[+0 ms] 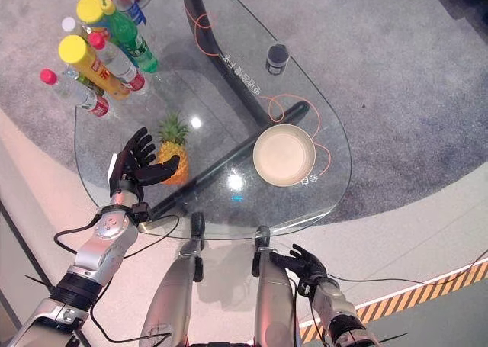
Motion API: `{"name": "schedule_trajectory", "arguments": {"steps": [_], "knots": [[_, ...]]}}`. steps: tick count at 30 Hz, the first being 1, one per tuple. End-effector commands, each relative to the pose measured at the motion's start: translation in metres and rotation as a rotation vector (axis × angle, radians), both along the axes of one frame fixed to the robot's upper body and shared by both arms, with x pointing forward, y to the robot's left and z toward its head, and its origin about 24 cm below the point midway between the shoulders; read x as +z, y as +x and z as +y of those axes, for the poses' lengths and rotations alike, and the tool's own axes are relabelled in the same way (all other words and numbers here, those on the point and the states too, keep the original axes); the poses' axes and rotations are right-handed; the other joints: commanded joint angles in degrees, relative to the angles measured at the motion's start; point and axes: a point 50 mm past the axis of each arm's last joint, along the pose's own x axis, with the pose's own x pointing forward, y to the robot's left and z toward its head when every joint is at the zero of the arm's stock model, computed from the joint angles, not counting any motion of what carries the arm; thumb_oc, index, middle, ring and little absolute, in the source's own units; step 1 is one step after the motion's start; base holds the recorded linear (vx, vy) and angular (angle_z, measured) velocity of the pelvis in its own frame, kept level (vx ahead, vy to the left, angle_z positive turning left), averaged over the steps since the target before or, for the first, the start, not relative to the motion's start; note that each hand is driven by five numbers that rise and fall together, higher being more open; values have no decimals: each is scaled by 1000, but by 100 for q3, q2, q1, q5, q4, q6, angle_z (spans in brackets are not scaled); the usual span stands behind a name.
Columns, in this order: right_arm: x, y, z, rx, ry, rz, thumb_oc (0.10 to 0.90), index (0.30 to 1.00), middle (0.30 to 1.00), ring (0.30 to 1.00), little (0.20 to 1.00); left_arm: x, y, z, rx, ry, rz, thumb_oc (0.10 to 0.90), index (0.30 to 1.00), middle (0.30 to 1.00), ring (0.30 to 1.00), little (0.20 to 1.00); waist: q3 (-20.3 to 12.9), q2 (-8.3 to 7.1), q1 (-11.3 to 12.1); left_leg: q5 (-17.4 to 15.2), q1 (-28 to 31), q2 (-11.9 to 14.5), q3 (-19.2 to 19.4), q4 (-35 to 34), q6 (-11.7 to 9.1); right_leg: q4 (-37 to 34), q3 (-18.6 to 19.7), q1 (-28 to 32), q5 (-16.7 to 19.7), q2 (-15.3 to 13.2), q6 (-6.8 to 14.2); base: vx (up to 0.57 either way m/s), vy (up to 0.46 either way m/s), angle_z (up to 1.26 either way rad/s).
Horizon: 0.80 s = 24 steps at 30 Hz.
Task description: Pick up the fruit to the plate
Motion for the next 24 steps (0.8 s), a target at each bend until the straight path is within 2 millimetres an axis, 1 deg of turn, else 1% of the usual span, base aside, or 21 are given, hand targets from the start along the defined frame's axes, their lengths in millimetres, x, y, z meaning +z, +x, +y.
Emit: {"name": "schedule_trajectory", "arguments": {"steps": [1, 4, 6, 11, 12, 13, 14, 17, 19, 24], "knots": [[-31, -52, -5, 32, -65, 212, 800, 900, 900, 900, 900, 40, 9, 7, 27, 66, -170, 800, 900, 900, 900, 900, -14, -236, -106, -411, -383, -302, 157, 1129, 392, -1491, -31, 171, 1540, 22, -10, 0, 0, 0], [-30, -51, -3, 33, -63, 211, 800, 900, 900, 900, 900, 38, 12, 7, 29, 75, -148, 800, 900, 900, 900, 900, -14, -249, -135, -438, -439, -313, 161, 1138, 399, -1472, 3, 80, 1561, 23, 2, 0, 0, 0], [-29, -50, -3, 31, -60, 207, 800, 900, 900, 900, 900, 36, 14, 6, 25, 49, -132, 800, 900, 900, 900, 900, -14, -260, -153, -454, -481, -318, 174, 1129, 402, -1475, 17, 23, 1575, 20, 12, 0, 0, 0], [-28, -48, -1, 41, -67, 201, 800, 900, 900, 900, 900, 29, 17, 12, 85, 98, -111, 800, 900, 900, 900, 900, -14, -270, -189, -461, -573, -313, 210, 1153, 385, -1469, 10, -85, 1594, -2, 28, 0, 0, 0], [-28, -48, -1, 40, -65, 200, 800, 900, 900, 900, 900, 28, 17, 14, 114, 133, -111, 800, 900, 900, 900, 900, -14, -273, -195, -465, -596, -307, 217, 1168, 378, -1460, 7, -108, 1593, -8, 30, 0, 0, 0], [-28, -48, -1, 38, -63, 199, 800, 900, 900, 900, 900, 29, 18, 17, 154, 212, -124, 800, 900, 900, 900, 900, -14, -276, -198, -465, -610, -301, 219, 1173, 374, -1454, 3, -123, 1593, -15, 32, 0, 0, 0], [-28, -48, -1, 36, -61, 199, 800, 900, 900, 900, 900, 32, 18, 22, 193, 327, -144, 800, 900, 900, 900, 900, -14, -275, -199, -457, -629, -295, 218, 1180, 370, -1438, 6, -148, 1594, -20, 33, 0, 0, 0], [-28, -49, -3, 43, -61, 202, 800, 900, 900, 900, 900, 41, 21, 35, 251, 449, -161, 800, 900, 900, 900, 900, -14, -283, -201, -451, -658, -290, 221, 1183, 352, -1443, -13, -170, 1587, -28, 31, 0, 0, 0], [-28, -49, -4, 50, -63, 201, 800, 900, 900, 900, 900, 41, 22, 38, 250, 478, -154, 800, 900, 900, 900, 900, -14, -287, -214, -459, -683, -287, 225, 1196, 350, -1428, -19, -202, 1580, -32, 28, 0, 0, 0], [-27, -48, -4, 50, -65, 197, 800, 900, 900, 900, 900, 38, 24, 36, 242, 494, -142, 800, 900, 900, 900, 900, -14, -287, -216, -457, -712, -289, 222, 1192, 352, -1414, -27, -243, 1580, -39, 33, 4, -2, -3]]}}
